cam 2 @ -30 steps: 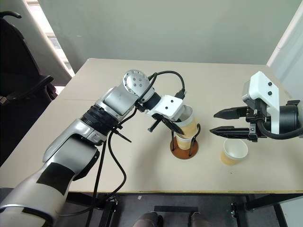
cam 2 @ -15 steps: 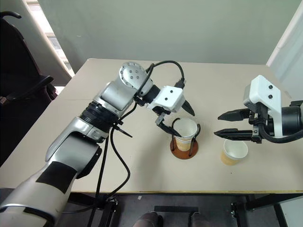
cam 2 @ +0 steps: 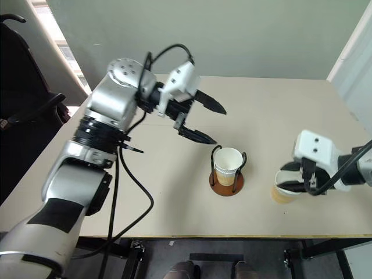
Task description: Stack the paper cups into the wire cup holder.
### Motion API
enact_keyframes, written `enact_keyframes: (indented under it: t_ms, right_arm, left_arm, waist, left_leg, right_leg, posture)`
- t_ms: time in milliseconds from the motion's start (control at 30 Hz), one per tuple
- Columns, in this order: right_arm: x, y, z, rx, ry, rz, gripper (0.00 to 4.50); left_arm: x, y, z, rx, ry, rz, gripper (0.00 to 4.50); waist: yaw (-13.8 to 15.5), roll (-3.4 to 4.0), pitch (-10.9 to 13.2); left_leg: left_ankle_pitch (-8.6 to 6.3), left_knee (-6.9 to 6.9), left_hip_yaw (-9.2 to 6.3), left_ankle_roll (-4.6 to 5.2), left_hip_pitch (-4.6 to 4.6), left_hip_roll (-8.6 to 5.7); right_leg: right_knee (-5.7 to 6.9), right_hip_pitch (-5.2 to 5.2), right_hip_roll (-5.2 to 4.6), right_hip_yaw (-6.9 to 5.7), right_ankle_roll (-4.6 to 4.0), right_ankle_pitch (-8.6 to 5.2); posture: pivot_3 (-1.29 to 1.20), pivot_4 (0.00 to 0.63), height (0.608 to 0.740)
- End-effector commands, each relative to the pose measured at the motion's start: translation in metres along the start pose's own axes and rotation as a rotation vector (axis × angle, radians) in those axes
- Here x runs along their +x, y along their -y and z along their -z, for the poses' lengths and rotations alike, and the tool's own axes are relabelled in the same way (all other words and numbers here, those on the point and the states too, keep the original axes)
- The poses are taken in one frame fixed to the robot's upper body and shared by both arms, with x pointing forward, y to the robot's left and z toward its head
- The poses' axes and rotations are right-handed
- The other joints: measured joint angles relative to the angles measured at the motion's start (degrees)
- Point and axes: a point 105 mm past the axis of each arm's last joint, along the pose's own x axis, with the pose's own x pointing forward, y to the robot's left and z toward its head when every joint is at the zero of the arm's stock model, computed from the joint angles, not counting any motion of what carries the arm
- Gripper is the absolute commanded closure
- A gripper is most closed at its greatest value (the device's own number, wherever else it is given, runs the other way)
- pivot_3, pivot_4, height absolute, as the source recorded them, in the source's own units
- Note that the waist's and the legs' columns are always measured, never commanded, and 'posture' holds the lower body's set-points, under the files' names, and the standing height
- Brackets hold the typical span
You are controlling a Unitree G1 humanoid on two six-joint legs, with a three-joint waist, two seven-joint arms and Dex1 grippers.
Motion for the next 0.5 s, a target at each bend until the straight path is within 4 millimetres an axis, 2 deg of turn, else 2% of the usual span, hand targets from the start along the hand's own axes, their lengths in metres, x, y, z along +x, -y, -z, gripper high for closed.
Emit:
enact_keyframes:
  t_ms: [33,167,267,433,500]
  right_arm:
    - [0.001,0.007,0.012,-0.071,-0.084,0.043,2.18]
    - [0.008,0.010,0.022,-0.081,-0.109,0.041,2.18]
    - [0.013,0.012,0.027,-0.101,-0.130,0.031,1.61]
    - [0.024,0.012,0.024,-0.124,-0.114,0.011,0.02]
    - [0.029,0.010,0.024,-0.133,-0.115,-0.006,0.02]
  left_arm:
    - [-0.015,0.012,-0.004,-0.023,0.038,0.012,0.02]
    - [-0.026,0.018,0.007,-0.058,0.000,-0.031,0.02]
    - [-0.032,0.018,0.011,-0.073,-0.014,-0.074,0.00]
    - [-0.035,0.020,0.016,-0.082,-0.031,-0.100,0.00]
    - [-0.036,0.022,0.019,-0.081,-0.042,-0.101,0.00]
  waist:
    - [0.0,0.01,0.0]
    - [0.0,0.01,0.0]
    - [0.0,0.00,0.0]
    - [-0.1,0.01,0.0]
    - [-0.1,0.01,0.0]
  left_leg:
    - [0.00,0.01,0.03,0.00,0.01,-0.01]
    - [-0.02,0.23,0.02,0.05,0.04,0.00]
    - [-0.02,0.31,0.01,0.07,0.06,0.00]
    - [-0.04,0.34,0.03,0.12,0.24,0.00]
    - [-0.05,0.32,0.02,0.12,0.28,0.01]
  right_leg:
    - [0.01,0.00,0.01,0.01,0.00,0.00]
    - [0.04,0.08,0.01,0.01,0.03,0.03]
    - [0.03,0.16,0.01,0.00,0.06,0.07]
    - [0.02,0.34,0.01,0.01,0.06,0.08]
    - [0.03,0.36,0.02,0.01,0.05,0.08]
  posture:
    - [0.00,0.150,0.740]
    - [0.00,0.150,0.740]
    - [0.00,0.150,0.740]
    - [0.00,0.150,0.740]
    - [0.00,0.150,0.740]
